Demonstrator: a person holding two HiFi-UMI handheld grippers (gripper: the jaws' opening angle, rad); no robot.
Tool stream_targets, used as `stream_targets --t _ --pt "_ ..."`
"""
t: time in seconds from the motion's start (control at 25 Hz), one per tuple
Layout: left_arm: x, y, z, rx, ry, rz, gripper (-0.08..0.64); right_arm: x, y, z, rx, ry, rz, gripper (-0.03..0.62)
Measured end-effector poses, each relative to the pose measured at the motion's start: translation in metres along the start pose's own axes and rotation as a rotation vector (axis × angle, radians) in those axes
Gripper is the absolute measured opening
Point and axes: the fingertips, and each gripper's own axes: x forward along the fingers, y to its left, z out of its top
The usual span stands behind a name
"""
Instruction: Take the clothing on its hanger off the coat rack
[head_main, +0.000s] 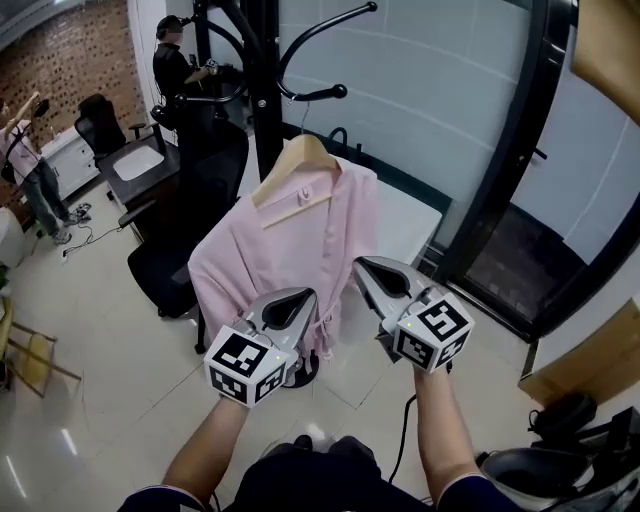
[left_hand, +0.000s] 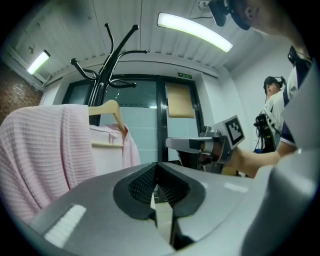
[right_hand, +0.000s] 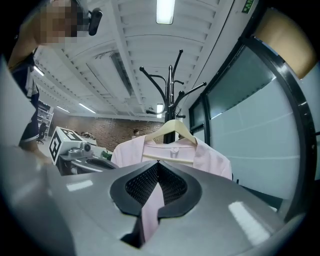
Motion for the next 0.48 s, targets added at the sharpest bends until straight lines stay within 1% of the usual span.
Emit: stream_targets --t 0.12,0.28,0.48 --pt "0.001 0.019 0.005 0.003 -0.008 0.083 0.012 0.02 -0.007 0.005 -0.032 -0.005 0.07 0.002" --pt "0.007 0.034 0.012 -0.021 -0.01 0.181 0.012 0.039 -0.016 0.01 -0.076 0.003 0.153 0.002" --pt "0.012 0.043 0.017 -0.028 -0.012 0.278 0.012 0.05 -0.025 0.008 -0.101 0.013 0.237 0.002"
